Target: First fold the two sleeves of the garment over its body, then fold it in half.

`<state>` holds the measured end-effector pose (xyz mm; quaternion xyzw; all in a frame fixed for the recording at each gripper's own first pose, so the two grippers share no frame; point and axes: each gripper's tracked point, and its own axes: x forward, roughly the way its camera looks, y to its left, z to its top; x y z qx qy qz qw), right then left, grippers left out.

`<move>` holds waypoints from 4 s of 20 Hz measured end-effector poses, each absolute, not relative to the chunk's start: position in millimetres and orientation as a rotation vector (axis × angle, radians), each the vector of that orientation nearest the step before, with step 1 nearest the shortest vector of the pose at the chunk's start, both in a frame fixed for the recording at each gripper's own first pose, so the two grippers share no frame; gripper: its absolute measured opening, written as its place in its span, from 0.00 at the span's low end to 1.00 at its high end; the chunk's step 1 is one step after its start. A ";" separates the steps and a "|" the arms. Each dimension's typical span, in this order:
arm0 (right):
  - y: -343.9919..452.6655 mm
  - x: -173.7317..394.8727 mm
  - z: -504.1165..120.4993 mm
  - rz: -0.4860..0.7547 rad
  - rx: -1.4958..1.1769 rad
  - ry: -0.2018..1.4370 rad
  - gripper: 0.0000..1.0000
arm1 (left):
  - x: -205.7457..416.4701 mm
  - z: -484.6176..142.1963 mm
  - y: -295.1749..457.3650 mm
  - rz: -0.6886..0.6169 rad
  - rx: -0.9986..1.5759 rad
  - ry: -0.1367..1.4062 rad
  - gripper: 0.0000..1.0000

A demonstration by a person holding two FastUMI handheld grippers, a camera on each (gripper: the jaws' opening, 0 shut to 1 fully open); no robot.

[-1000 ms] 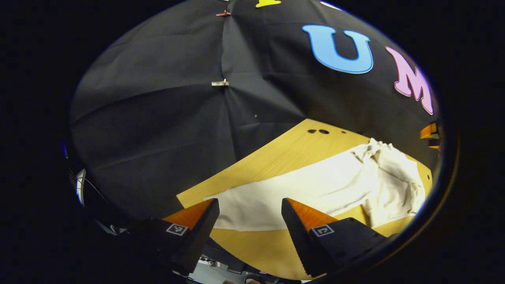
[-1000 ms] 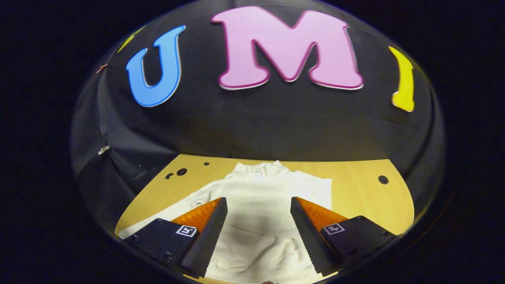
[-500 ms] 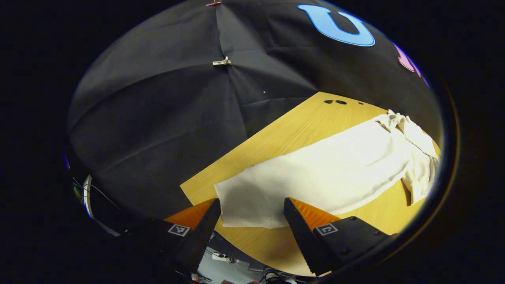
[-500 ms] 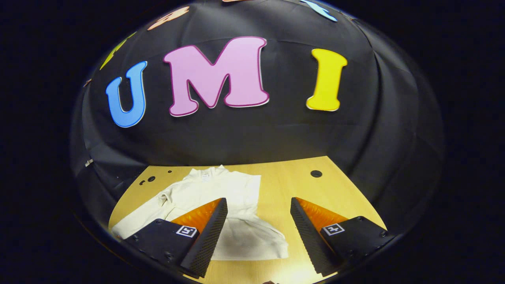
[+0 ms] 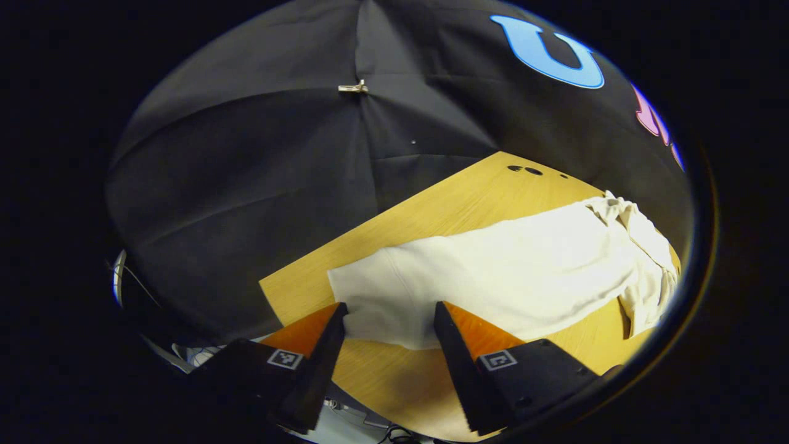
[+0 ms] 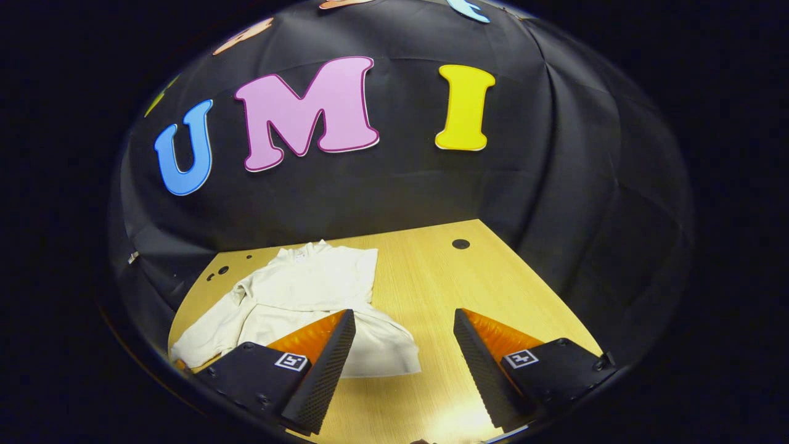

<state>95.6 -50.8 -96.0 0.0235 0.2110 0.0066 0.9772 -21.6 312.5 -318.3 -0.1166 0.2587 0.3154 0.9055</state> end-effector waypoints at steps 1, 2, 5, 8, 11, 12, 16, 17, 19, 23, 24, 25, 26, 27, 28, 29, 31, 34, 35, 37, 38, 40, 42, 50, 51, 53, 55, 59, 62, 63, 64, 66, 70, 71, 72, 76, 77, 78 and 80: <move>-54.1 94.4 -100.4 0.011 0.046 0.436 0.98 | -16.7 -318.7 310.4 0.627 -0.239 0.529 0.79; -57.1 94.1 -102.3 0.009 0.047 0.444 0.98 | -9.8 -317.3 309.1 0.612 -0.234 0.524 0.65; -63.9 99.7 -104.3 0.003 0.056 0.453 0.98 | 7.8 -315.9 305.1 0.588 -0.215 0.527 0.40; -71.5 104.7 -106.7 -0.011 0.072 0.465 0.98 | 27.3 -312.9 297.0 0.548 -0.225 0.547 0.31; -81.2 107.9 -110.2 -0.030 0.087 0.470 0.98 | 35.8 -308.7 294.0 0.544 -0.214 0.574 0.15; -85.1 108.0 -110.1 -0.036 0.091 0.470 0.98 | 37.6 -309.2 294.7 0.555 -0.213 0.580 0.11; -100.7 112.2 -113.1 -0.061 0.104 0.474 0.98 | 47.6 -298.1 289.8 0.558 -0.269 0.589 0.06; -106.1 113.5 -113.5 -0.070 0.107 0.474 0.98 | 51.1 -290.9 291.3 0.563 -0.276 0.576 0.07; -115.5 115.6 -114.1 -0.085 0.121 0.473 0.98 | 63.3 -269.4 295.2 0.567 -0.286 0.540 0.07; -130.6 121.9 -122.9 -0.105 0.150 0.485 0.98 | 107.4 -222.1 296.8 0.560 -0.299 0.465 0.11; -133.5 123.5 -126.2 -0.107 0.157 0.490 0.98 | 122.4 -209.7 296.3 0.555 -0.287 0.447 0.07; -135.8 125.6 -128.9 -0.108 0.161 0.494 0.98 | 138.9 -199.1 294.4 0.547 -0.272 0.432 0.07; -139.6 127.7 -131.5 -0.109 0.164 0.498 0.98 | 155.3 -187.3 291.5 0.537 -0.263 0.417 0.07; -142.4 130.5 -133.5 -0.110 0.166 0.500 0.98 | 171.7 -174.8 285.5 0.525 -0.264 0.400 0.06; -145.1 133.7 -135.7 -0.111 0.169 0.502 0.98 | 188.7 -161.1 280.4 0.514 -0.264 0.380 0.06; -147.1 136.9 -136.9 -0.110 0.171 0.504 0.98 | 205.5 -147.4 275.9 0.507 -0.255 0.360 0.06; -151.9 143.0 -140.3 -0.104 0.174 0.507 0.98 | 243.0 -119.5 259.1 0.468 -0.226 0.321 0.07; -155.5 152.3 -147.1 -0.091 0.168 0.516 0.98 | 296.9 -84.3 223.9 0.392 -0.171 0.268 0.06; -156.9 156.0 -150.0 -0.090 0.164 0.518 0.98 | 314.2 -71.6 206.2 0.360 -0.155 0.249 0.06; -157.5 158.7 -153.7 -0.089 0.166 0.526 0.98 | 349.1 -52.9 161.6 0.287 -0.132 0.216 0.06; -158.4 160.6 -156.0 -0.089 0.173 0.529 0.98 | 364.7 -45.7 138.4 0.249 -0.116 0.203 0.06; -162.0 164.4 -159.6 -0.087 0.183 0.535 0.98 | 390.9 -36.7 87.8 0.166 -0.079 0.189 0.06; -162.6 166.5 -162.5 -0.087 0.176 0.540 0.98 | 409.1 -31.4 34.6 0.074 -0.044 0.176 0.06; -156.4 170.9 -182.7 -0.072 0.167 0.580 0.98 | 437.8 -73.0 -183.1 -0.267 0.005 0.223 0.06; -154.4 171.1 -185.1 -0.067 0.163 0.584 0.98 | 435.1 -84.0 -203.2 -0.300 0.008 0.246 0.06; -151.5 169.7 -188.8 -0.056 0.151 0.593 0.98 | 428.8 -106.4 -237.7 -0.361 0.033 0.292 0.08; -145.9 171.0 -192.3 -0.046 0.149 0.602 0.98 | 426.3 -124.3 -254.2 -0.394 0.056 0.333 0.15; -134.2 167.9 -197.0 -0.021 0.144 0.611 0.98 | 400.2 -126.0 -273.6 -0.493 0.044 0.332 0.66; -118.8 165.7 -202.9 0.007 0.154 0.623 0.98 | 373.8 -124.4 -251.0 -0.467 0.053 0.335 1.00; -113.0 165.0 -204.9 0.017 0.159 0.628 0.98 | 362.6 -125.3 -237.2 -0.448 0.050 0.340 1.00; -106.5 163.2 -207.4 0.031 0.166 0.635 0.99 | 351.8 -126.5 -220.7 -0.421 0.045 0.346 1.00; -93.5 161.4 -211.2 0.059 0.175 0.647 0.99 | 325.2 -134.7 -178.5 -0.357 0.031 0.373 1.00; -67.2 159.8 -227.1 0.121 0.157 0.681 0.99 | 266.1 -169.2 -78.4 -0.185 0.026 0.454 1.00; -61.3 159.9 -231.9 0.135 0.154 0.692 0.99 | 249.5 -182.4 -52.3 -0.136 0.017 0.483 1.00; -56.2 158.9 -238.8 0.148 0.152 0.707 0.98 | 232.6 -194.6 -30.7 -0.093 -0.001 0.517 1.00; -40.7 152.9 -268.1 0.174 0.153 0.778 0.99 | 180.6 -239.0 34.5 0.068 -0.057 0.624 0.98; -38.2 150.9 -274.7 0.176 0.150 0.790 0.98 | 168.1 -250.5 46.9 0.095 -0.067 0.646 0.98; -37.0 149.3 -280.9 0.178 0.146 0.803 0.98 | 158.3 -259.8 55.1 0.116 -0.075 0.670 0.98; -32.9 147.0 -290.6 0.182 0.142 0.827 0.98 | 143.4 -272.0 58.7 0.138 -0.087 0.705 0.98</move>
